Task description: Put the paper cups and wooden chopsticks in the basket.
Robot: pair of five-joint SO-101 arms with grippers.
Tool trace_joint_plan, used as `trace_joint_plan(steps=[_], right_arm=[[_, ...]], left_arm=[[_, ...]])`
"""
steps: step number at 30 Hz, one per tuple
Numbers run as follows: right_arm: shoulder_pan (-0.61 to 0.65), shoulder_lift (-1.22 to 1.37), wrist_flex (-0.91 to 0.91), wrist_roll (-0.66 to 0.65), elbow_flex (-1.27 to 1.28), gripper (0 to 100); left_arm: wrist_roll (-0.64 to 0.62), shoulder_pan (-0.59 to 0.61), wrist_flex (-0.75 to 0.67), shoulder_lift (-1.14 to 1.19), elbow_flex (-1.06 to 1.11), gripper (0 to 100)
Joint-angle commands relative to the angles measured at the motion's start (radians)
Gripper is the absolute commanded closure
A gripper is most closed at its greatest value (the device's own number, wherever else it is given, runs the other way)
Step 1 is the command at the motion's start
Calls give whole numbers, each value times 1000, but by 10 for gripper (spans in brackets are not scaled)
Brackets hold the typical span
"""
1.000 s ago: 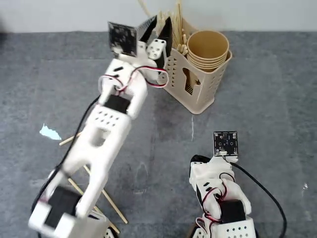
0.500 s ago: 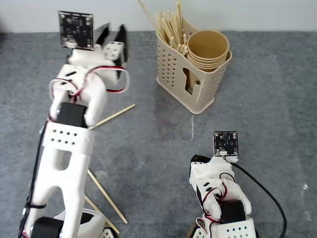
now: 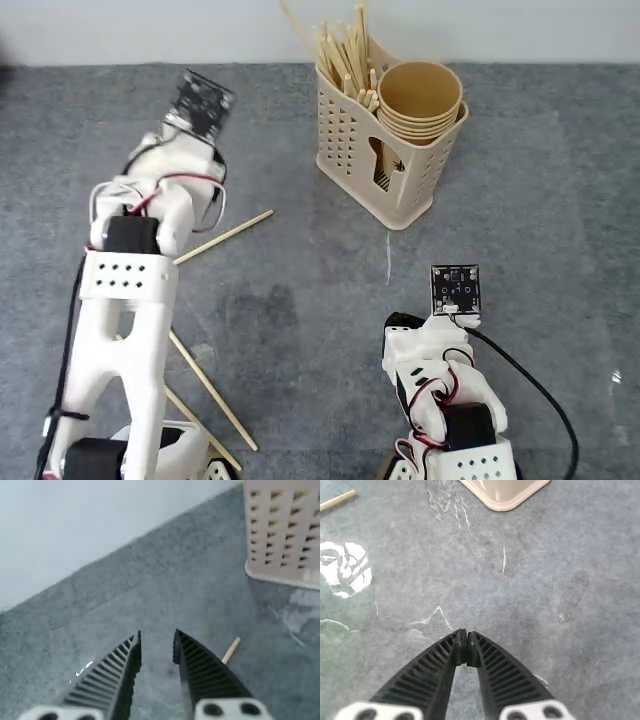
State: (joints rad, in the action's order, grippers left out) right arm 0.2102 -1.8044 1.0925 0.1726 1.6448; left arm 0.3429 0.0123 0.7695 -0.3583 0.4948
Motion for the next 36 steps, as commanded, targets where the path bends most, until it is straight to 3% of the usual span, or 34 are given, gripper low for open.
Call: trace_joint_plan(steps=[1,9,20,36], right_arm=[[5,-8,-18,0,-9,980],[5,-8,-18,0,-9,980],[5,-8,-18,0,-9,980],[5,-8,-19,0,-9,980]], left_arm=[[87,-8,6,78,4,920],[210,-15,121,399,-127,836],[272,-15,265,766,-467,833],[275,-17,868,1344,-1307,834]])
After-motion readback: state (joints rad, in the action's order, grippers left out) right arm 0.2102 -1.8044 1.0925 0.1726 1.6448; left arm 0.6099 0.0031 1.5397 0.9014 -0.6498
